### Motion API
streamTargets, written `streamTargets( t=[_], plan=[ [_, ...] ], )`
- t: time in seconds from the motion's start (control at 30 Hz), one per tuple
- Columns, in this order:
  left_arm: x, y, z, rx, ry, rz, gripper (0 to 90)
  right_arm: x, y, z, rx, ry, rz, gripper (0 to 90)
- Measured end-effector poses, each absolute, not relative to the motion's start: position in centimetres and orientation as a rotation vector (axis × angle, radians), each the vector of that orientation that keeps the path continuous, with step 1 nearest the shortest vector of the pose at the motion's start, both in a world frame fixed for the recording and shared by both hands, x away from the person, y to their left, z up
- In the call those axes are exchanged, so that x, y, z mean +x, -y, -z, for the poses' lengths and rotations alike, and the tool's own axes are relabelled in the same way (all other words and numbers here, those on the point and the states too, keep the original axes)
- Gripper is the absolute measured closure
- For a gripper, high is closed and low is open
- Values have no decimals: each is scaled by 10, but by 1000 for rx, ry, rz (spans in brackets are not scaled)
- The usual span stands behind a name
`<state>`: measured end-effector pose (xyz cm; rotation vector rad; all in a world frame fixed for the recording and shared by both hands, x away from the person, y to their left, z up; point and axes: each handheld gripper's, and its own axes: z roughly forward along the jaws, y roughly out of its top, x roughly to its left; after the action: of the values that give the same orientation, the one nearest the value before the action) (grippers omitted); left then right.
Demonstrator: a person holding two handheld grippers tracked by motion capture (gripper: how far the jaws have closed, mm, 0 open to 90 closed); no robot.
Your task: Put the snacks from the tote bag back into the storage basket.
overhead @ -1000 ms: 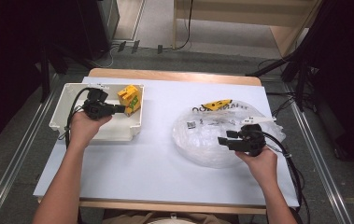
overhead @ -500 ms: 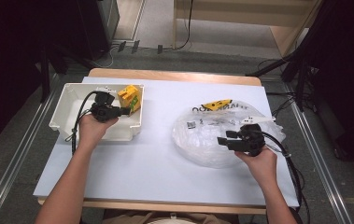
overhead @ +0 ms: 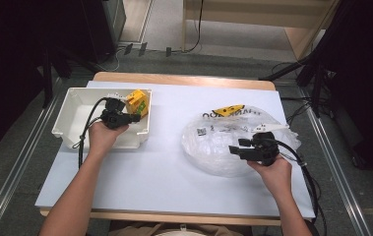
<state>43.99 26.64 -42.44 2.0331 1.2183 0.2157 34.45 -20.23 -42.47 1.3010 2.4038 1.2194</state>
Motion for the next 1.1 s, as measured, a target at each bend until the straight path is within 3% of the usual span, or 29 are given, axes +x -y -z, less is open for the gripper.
streamTargets(
  t=[1.1],
  plan=[
    [452,-290,431,2011,-1271,-220,900,339,203,425,1295,-2403,-1203,485]
  ],
)
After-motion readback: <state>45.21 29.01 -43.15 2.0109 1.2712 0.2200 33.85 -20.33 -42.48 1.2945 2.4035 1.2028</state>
